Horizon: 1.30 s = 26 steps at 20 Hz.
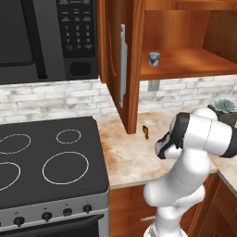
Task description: Restock the canned food cabinet by taking the new fresh canned food from the counter and placing it in the cabinet. Then, take the old canned food from the cabinet and place it on the counter.
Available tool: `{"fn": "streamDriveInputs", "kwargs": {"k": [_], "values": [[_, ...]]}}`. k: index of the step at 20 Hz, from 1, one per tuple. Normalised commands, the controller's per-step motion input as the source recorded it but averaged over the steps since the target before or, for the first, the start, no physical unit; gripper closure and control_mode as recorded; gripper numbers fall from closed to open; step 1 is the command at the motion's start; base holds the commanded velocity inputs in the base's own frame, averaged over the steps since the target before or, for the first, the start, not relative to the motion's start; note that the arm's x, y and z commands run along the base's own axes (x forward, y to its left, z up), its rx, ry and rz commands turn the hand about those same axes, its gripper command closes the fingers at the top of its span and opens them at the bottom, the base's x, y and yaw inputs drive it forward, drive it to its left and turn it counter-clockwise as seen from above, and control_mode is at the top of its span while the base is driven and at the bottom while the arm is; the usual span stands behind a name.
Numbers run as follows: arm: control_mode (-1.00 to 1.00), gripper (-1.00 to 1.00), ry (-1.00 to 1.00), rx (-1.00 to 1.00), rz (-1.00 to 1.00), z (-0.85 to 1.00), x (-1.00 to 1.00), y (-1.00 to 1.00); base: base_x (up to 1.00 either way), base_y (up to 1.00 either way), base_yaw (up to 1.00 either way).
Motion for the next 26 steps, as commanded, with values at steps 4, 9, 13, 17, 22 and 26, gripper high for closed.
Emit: {"fn": "streamDriveInputs", "kwargs": {"k": [4,9,13,17,22,26], "values": [[-1.0,-1.0,0.05,0.0,0.0,0.07,0.03,0.0,0.0,0.0,0.0],[-1.0,-1.0,0.04,0.01,-0.01,0.49,0.0,0.0,0.0,0.0,0.0],[-1.0,-1.0,-0.01,0.0,0.0,0.98,-0.36,0.05,0.0,0.0,0.0],[-1.0,-1.0,-0.07,0.0,0.02,0.99,-0.91,0.08,0.0,0.0,0.0],[-1.0,-1.0,-0.15,0.0,0.03,0.79,-1.0,0.0,0.0,0.0,0.0],[-1.0,-1.0,-0.17,0.0,0.02,0.78,-1.0,0.01,0.0,0.0,0.0]]}}
